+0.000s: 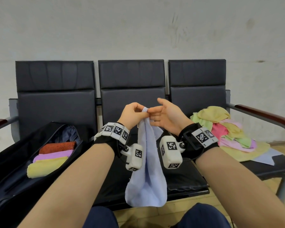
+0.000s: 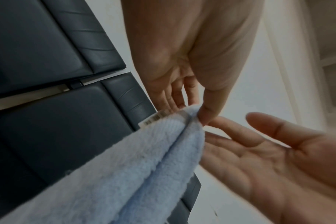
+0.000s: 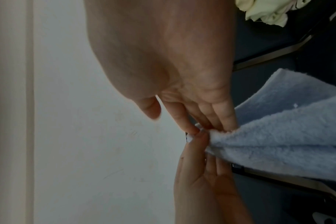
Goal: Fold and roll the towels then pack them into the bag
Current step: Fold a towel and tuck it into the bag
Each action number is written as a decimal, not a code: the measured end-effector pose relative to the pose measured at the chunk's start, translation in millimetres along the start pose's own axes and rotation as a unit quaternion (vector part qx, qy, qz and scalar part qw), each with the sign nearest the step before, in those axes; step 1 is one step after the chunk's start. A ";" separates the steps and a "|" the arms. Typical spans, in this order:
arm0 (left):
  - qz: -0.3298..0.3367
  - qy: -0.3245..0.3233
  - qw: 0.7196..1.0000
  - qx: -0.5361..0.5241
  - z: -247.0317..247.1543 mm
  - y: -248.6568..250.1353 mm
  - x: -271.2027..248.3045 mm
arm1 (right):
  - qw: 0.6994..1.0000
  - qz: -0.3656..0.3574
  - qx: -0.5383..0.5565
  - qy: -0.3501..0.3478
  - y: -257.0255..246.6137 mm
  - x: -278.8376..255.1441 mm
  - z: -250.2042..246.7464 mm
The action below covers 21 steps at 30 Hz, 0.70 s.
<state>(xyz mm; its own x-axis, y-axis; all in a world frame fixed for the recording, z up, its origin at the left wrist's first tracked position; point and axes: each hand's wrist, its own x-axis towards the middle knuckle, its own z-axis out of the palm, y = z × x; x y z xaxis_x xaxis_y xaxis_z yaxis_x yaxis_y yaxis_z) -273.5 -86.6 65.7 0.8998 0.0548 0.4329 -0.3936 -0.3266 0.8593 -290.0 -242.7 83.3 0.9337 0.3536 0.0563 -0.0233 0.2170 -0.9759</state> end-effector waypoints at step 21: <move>-0.076 0.104 0.962 -0.242 -42.8 18.7 1.9 | 0.958 -0.096 -0.255 0.086 13.9 12.8 -50.3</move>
<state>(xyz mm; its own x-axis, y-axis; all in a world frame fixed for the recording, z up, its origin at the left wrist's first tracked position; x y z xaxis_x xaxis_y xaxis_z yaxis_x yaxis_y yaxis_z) -287.2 -52.2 94.2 0.9161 0.2721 0.2944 -0.3478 0.1741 0.9213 -260.5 -280.9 59.9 0.9495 0.1871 0.2518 0.2910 -0.2257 -0.9297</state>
